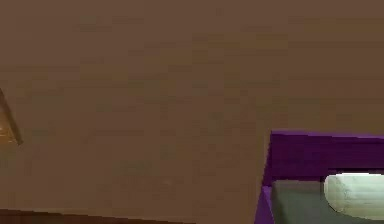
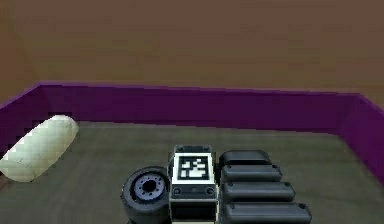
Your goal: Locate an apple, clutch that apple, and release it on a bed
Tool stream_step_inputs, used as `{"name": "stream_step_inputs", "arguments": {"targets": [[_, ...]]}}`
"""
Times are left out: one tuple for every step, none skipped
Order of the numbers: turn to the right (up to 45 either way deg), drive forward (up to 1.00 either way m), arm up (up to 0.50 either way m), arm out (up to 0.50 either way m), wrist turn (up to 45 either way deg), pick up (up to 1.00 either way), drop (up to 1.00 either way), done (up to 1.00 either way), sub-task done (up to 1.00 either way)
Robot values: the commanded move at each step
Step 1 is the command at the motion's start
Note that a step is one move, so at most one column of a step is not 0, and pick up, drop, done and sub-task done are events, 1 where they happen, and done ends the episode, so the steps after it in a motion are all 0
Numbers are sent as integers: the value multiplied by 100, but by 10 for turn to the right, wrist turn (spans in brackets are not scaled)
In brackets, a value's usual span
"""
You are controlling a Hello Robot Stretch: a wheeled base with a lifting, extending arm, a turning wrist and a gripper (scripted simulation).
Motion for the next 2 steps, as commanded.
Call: {"name": "stream_step_inputs", "arguments": {"targets": [[-390,0,0,0,0,0,0,0,0],[-30,0,0,0,0,0,0,0,0]]}}
